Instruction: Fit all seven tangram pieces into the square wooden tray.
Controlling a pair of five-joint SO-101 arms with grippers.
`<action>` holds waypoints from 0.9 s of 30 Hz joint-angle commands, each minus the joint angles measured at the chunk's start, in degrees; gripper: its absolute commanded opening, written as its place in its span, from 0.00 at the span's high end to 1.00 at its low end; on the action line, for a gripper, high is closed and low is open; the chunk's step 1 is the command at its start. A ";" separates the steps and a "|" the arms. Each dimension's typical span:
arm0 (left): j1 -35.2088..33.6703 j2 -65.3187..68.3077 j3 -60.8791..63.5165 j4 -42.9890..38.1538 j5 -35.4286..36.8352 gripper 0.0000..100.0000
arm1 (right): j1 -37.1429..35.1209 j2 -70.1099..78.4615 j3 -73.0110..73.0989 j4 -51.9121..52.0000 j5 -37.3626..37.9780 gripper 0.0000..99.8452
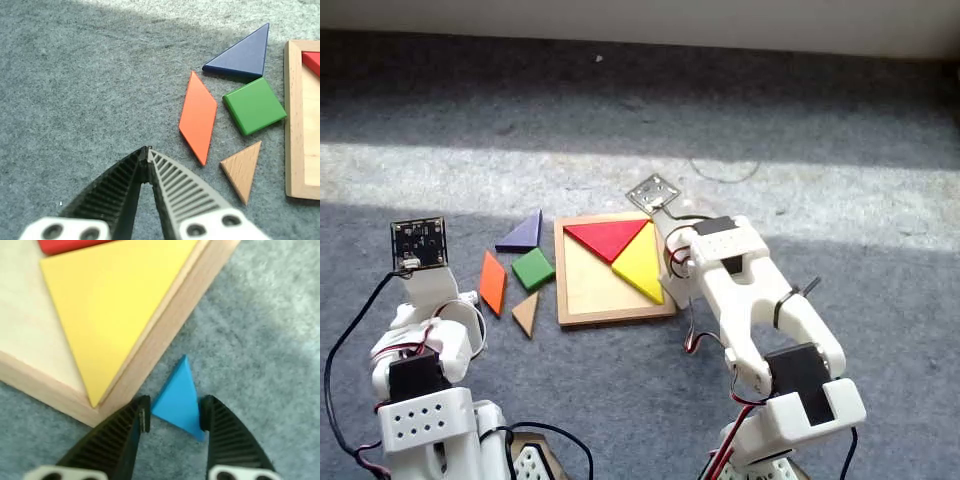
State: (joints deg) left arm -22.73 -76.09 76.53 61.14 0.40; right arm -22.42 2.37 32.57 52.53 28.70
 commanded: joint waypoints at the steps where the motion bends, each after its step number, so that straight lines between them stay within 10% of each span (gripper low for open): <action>1: 1.45 -0.48 -0.40 -1.14 -0.35 0.99 | 0.92 -0.31 -0.22 0.66 1.76 0.87; 27: 1.45 -0.48 -0.40 -1.14 -0.35 0.99 | -10.77 -20.88 1.98 5.67 -8.09 0.93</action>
State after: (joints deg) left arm -22.73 -76.09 76.53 61.14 0.40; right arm -29.01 -17.41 34.77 58.77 23.25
